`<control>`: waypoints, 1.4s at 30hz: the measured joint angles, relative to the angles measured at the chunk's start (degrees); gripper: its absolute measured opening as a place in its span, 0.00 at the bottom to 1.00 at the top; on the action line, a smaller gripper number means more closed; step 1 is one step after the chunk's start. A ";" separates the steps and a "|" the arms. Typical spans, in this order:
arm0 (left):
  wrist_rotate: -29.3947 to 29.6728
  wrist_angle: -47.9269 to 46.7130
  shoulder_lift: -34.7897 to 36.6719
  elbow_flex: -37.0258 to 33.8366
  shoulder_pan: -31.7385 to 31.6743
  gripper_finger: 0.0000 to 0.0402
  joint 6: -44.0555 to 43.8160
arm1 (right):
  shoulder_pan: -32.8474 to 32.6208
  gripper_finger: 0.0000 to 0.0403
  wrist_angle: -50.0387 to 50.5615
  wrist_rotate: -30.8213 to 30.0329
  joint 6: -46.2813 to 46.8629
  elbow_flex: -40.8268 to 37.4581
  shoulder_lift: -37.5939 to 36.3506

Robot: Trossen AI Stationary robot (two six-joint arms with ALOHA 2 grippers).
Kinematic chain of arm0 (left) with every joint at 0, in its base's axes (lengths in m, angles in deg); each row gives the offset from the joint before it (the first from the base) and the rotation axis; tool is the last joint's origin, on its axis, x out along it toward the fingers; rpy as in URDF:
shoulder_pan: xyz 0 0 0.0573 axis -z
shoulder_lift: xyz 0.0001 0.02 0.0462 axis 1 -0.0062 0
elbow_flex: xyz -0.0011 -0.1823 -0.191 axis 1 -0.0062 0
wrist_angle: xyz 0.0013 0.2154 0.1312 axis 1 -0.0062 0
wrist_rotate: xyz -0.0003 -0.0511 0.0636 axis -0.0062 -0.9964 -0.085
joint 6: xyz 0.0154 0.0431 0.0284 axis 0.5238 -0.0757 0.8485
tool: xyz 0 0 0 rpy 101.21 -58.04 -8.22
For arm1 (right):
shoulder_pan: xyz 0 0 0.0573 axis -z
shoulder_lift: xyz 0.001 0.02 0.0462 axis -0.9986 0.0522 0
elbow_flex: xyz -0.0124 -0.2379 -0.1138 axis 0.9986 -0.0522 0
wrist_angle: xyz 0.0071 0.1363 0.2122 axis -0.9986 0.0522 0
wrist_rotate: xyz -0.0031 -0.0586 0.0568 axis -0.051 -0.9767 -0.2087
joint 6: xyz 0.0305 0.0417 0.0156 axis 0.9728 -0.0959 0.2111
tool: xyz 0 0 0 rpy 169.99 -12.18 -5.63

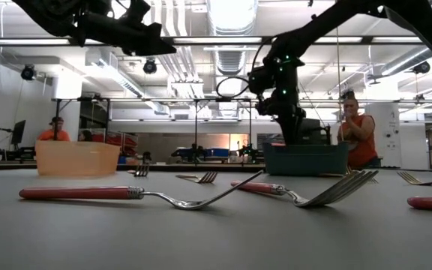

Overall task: Sort silverware by color (type)
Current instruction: Put the orange fork into the blue bin

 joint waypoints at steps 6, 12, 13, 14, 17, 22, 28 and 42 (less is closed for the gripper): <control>0.09 -0.91 0.00 0.00 0.00 0.00 0.04 | 0.04 0.32 -1.25 3.68 0.49 -0.32 -1.58; 0.12 -0.98 0.00 0.01 0.00 0.00 0.05 | 0.02 0.33 -4.02 4.57 0.60 -3.12 -1.81; 0.12 -1.02 0.00 0.01 0.00 0.00 0.05 | 0.02 0.33 -4.45 4.57 0.60 -3.83 -1.81; 0.12 -1.04 0.00 0.02 0.00 0.00 0.05 | 0.02 0.34 -5.06 4.57 0.60 -4.51 -1.81; 0.12 -1.21 0.00 0.02 0.00 0.00 0.07 | 0.04 0.34 -6.79 4.55 0.60 -6.68 -1.79; 0.12 -1.25 0.00 0.02 0.00 0.00 0.07 | 0.04 0.34 -9.94 4.50 0.62 -8.57 -1.79; 0.12 -1.24 0.02 0.02 0.00 0.00 0.08 | 0.04 0.34 -11.80 3.93 0.49 -9.16 -1.79; 0.10 -1.11 2.34 1.84 0.00 0.00 1.58 | 0.04 0.34 -12.54 3.96 0.99 -11.73 -1.77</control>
